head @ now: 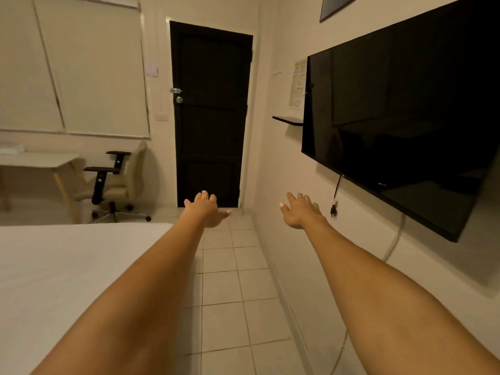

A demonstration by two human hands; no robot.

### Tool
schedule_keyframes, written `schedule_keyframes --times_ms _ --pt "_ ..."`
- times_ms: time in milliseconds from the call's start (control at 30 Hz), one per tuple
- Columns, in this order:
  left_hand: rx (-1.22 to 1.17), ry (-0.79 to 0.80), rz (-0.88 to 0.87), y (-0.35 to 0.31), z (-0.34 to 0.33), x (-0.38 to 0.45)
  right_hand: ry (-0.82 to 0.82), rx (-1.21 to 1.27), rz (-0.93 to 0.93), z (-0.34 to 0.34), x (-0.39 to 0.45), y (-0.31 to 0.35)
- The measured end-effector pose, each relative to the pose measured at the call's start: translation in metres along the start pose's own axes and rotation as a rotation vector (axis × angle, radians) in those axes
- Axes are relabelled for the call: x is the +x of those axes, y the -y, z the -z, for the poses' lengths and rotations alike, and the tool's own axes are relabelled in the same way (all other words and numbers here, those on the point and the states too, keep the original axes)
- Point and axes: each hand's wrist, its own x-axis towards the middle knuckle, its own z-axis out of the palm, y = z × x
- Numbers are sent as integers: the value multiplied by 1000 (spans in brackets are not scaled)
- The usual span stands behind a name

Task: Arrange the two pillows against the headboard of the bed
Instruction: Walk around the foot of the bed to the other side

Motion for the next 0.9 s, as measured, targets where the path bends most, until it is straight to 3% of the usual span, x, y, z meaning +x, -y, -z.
schedule_keyframes --times_ms 400,900 --pt "14 -21 159 84 23 179 46 -1 107 -11 200 86" --pt "23 3 187 139 26 401 71 16 135 -24 439 139"
